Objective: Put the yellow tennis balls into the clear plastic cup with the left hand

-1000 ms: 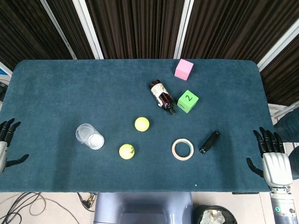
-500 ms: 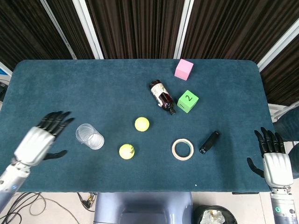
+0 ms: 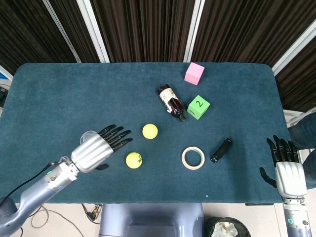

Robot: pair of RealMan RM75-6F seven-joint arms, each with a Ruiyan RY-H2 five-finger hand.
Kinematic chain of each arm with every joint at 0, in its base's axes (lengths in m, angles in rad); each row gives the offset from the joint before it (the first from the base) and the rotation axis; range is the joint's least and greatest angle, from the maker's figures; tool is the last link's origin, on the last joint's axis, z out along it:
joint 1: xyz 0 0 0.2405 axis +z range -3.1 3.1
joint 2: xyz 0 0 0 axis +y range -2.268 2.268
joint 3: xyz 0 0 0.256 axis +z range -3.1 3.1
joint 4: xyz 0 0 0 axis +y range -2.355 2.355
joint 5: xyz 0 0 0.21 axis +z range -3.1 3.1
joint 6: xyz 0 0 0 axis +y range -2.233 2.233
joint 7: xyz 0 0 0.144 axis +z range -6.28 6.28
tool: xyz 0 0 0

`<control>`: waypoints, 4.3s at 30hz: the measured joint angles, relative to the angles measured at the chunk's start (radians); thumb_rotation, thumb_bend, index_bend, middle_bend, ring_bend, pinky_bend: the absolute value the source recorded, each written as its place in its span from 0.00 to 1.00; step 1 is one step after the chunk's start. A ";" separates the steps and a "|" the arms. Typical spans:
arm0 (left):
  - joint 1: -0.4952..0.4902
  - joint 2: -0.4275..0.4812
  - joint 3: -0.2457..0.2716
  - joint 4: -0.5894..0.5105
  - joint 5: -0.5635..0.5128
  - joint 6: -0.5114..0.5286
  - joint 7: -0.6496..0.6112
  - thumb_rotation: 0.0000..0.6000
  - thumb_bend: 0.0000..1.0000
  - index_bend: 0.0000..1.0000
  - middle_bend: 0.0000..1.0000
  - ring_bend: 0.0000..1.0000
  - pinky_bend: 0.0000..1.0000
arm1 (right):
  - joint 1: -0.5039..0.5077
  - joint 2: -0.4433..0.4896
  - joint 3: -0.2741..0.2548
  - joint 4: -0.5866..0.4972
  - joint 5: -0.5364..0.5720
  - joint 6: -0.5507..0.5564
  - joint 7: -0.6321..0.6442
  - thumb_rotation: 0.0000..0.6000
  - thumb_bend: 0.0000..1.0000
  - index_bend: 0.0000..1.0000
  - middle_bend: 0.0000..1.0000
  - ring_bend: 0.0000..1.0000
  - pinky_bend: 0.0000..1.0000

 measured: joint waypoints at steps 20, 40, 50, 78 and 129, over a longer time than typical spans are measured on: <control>-0.160 -0.281 0.071 0.211 -0.195 -0.149 0.079 1.00 0.00 0.11 0.04 0.03 0.15 | -0.006 0.004 0.014 -0.007 0.014 0.014 0.004 1.00 0.35 0.08 0.00 0.00 0.00; -0.195 -0.490 0.148 0.477 -0.167 -0.127 0.058 1.00 0.01 0.21 0.15 0.13 0.27 | -0.010 0.003 0.030 -0.012 0.040 0.019 0.008 1.00 0.35 0.08 0.00 0.00 0.00; -0.202 -0.550 0.162 0.544 -0.115 -0.086 0.031 1.00 0.08 0.27 0.27 0.25 0.42 | -0.012 0.006 0.033 -0.018 0.046 0.019 0.010 1.00 0.35 0.08 0.00 0.00 0.00; -0.199 -0.514 0.112 0.504 -0.064 0.048 0.017 1.00 0.25 0.40 0.46 0.44 0.63 | -0.014 0.000 0.035 -0.025 0.064 0.009 0.000 1.00 0.35 0.08 0.00 0.00 0.00; -0.025 -0.057 0.153 0.406 0.094 0.224 -0.294 1.00 0.19 0.36 0.43 0.41 0.60 | -0.017 -0.022 0.040 -0.022 0.070 0.022 -0.033 1.00 0.35 0.08 0.00 0.00 0.00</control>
